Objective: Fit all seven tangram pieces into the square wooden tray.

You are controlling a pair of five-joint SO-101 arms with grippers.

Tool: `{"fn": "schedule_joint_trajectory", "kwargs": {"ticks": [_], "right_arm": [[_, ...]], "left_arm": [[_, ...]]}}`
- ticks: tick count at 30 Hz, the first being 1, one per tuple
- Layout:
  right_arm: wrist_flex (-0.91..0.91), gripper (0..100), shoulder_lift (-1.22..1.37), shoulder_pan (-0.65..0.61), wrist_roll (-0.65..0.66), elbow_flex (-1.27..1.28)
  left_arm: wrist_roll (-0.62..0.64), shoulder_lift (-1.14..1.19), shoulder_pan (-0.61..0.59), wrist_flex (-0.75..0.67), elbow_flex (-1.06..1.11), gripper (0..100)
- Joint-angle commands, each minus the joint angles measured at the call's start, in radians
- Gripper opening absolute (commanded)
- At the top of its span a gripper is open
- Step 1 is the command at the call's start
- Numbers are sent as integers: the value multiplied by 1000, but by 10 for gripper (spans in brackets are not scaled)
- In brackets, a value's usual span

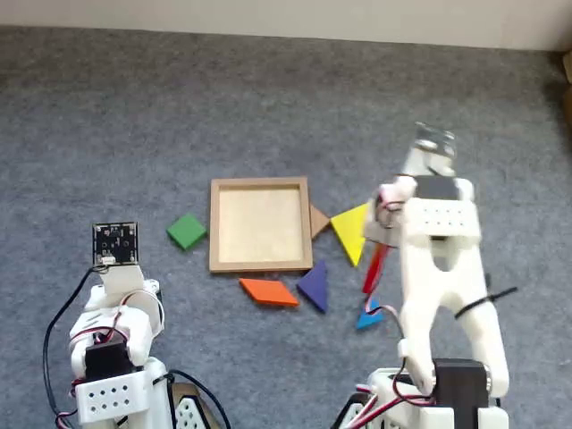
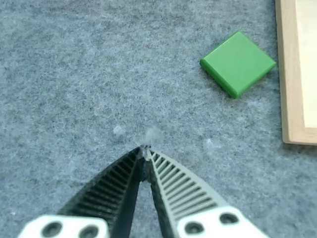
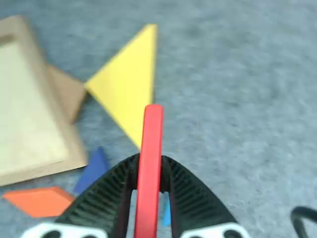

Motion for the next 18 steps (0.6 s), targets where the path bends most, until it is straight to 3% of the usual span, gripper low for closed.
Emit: {"fn": "schedule_joint_trajectory", "kwargs": {"ticks": [1, 8, 18], "right_arm": [[-85, 3, -8, -153, 6, -77], [-154, 3, 226, -280, 6, -242], [53, 3, 630, -341, 8, -769]], "left_arm": [[-3, -13, -13, -14, 10, 8], [-3, -13, -15, -14, 10, 8], [-3, -13, -15, -12, 10, 7]]}}
